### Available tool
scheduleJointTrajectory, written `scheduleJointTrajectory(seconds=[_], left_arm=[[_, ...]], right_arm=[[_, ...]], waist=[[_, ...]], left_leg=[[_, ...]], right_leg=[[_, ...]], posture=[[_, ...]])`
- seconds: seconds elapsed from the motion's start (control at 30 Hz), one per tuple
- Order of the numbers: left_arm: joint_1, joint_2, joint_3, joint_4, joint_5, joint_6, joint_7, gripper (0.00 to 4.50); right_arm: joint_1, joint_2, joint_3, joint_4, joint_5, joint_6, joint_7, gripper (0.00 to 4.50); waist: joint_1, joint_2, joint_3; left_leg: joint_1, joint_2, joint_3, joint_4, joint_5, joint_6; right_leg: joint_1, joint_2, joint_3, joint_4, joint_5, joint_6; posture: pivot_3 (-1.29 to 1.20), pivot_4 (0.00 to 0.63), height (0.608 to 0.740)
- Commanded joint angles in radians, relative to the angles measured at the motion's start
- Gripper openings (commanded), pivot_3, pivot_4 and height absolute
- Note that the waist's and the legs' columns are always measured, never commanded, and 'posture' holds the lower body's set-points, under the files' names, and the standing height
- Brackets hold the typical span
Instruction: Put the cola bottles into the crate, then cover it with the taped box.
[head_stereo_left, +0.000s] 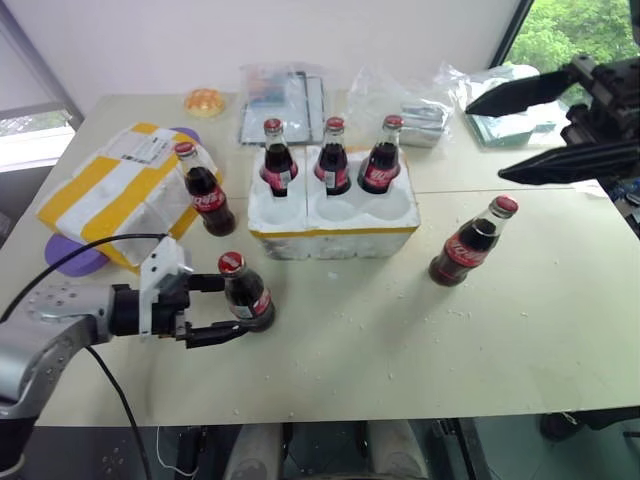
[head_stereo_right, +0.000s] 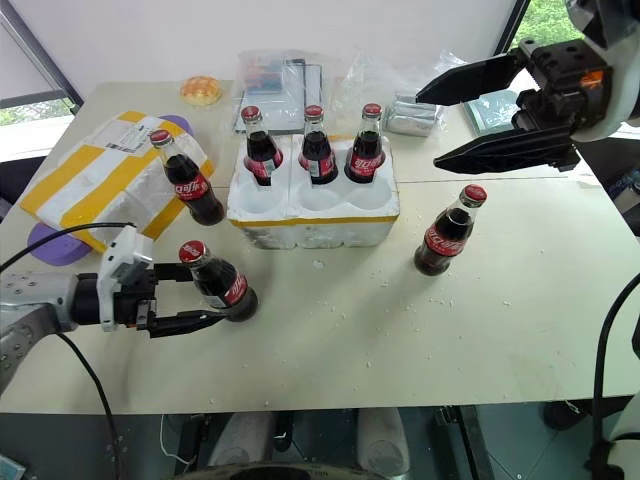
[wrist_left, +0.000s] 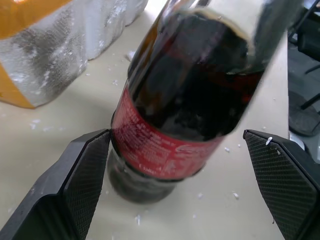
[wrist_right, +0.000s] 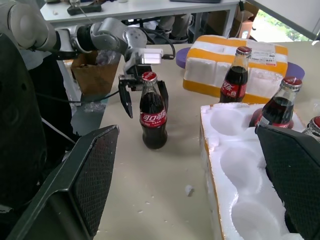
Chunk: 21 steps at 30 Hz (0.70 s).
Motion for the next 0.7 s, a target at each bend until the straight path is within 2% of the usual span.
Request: scheduleJointTrajectory(seconds=[0.03, 0.3, 0.4, 0.43, 0.47, 0.7], left_arm=[[-0.025, -0.025, -0.033, 0.024, 0.039, -0.042, 0.002, 4.42], [-0.070, -0.090, -0.057, 0.070, 0.071, -0.079, 0.014, 4.42], [-0.073, -0.091, -0.054, 0.064, 0.059, -0.073, 0.003, 3.64], [-0.074, -0.090, -0.053, 0.062, 0.057, -0.071, 0.001, 3.12], [-0.077, -0.087, -0.050, 0.059, 0.053, -0.062, 0.003, 2.85], [-0.161, 0.026, 0.019, 0.026, -0.077, 0.067, -0.085, 2.86]], right_arm=[[0.003, 0.009, -0.065, -0.031, -0.003, 0.012, 0.000, 4.50], [0.049, 0.027, -0.114, -0.058, -0.018, 0.032, -0.017, 4.50], [0.069, 0.030, -0.126, -0.066, -0.024, 0.031, -0.023, 4.50], [0.073, 0.032, -0.129, -0.068, -0.026, 0.031, -0.023, 4.50], [0.078, 0.033, -0.133, -0.069, -0.027, 0.034, -0.027, 4.50], [0.119, 0.046, -0.147, -0.077, -0.044, 0.016, -0.038, 4.50]], waist=[[-0.001, 0.000, 0.000], [-0.001, 0.000, 0.000], [-0.001, 0.000, 0.000], [-0.001, 0.000, 0.000], [-0.001, 0.000, 0.000], [-0.003, -0.001, 0.000]], left_leg=[[0.000, 0.000, 0.000, 0.000, 0.000, 0.000], [0.000, 0.000, 0.000, 0.001, 0.000, 0.000], [0.000, 0.000, 0.000, 0.001, 0.000, 0.000], [0.000, 0.000, 0.000, 0.001, 0.000, 0.000], [0.000, 0.000, 0.000, 0.001, 0.000, 0.000], [0.000, 0.000, 0.000, 0.000, 0.000, 0.000]], right_leg=[[0.000, 0.000, 0.000, 0.000, 0.000, 0.000], [0.000, 0.000, 0.000, 0.001, 0.000, 0.001], [0.000, 0.000, 0.000, 0.001, 0.001, 0.001], [0.000, 0.000, 0.000, 0.001, 0.001, 0.001], [0.000, 0.000, 0.000, 0.001, 0.000, 0.001], [-0.001, 0.000, 0.000, 0.001, 0.000, 0.001]], posture=[[0.00, 0.150, 0.737], [0.00, 0.150, 0.737], [0.00, 0.150, 0.737], [0.00, 0.150, 0.737], [0.00, 0.150, 0.737], [0.00, 0.150, 0.737]])
